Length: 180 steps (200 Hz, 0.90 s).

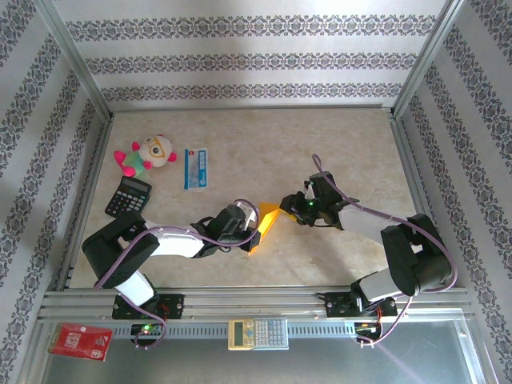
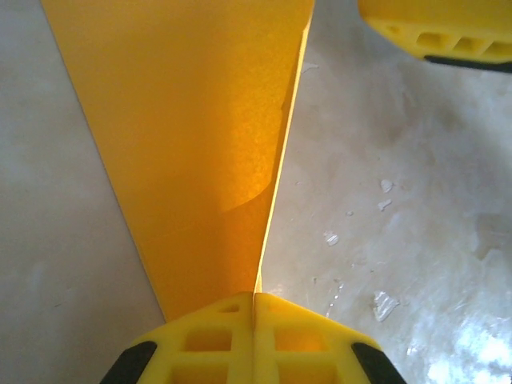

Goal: Fold a paper plane with a square sheet of paper (pick it up from the middle)
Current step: Fold the wing for the fifth time at the center of the table.

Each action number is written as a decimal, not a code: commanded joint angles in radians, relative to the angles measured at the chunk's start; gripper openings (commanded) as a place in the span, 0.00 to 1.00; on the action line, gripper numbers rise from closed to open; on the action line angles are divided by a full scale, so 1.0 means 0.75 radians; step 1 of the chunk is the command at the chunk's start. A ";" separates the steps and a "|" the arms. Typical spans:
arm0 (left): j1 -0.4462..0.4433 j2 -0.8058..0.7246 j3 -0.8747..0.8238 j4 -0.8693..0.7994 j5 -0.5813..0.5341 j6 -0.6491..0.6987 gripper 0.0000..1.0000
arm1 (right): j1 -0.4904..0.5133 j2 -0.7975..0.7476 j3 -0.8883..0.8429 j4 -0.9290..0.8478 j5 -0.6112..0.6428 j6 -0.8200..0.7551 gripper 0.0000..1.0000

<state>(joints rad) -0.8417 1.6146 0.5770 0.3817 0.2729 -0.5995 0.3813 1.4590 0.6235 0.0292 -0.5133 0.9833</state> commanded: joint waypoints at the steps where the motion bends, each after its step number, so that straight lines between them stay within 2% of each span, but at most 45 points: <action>1: 0.026 0.001 -0.025 0.126 0.074 -0.094 0.00 | -0.017 -0.038 0.028 -0.050 -0.022 -0.077 0.38; 180: 0.028 0.121 -0.047 0.216 0.119 -0.198 0.00 | 0.048 -0.025 0.019 -0.045 -0.025 -0.116 0.37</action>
<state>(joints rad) -0.8352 1.6917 0.5644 0.4999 0.3485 -0.7204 0.4042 1.4460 0.6235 -0.0113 -0.5182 0.9157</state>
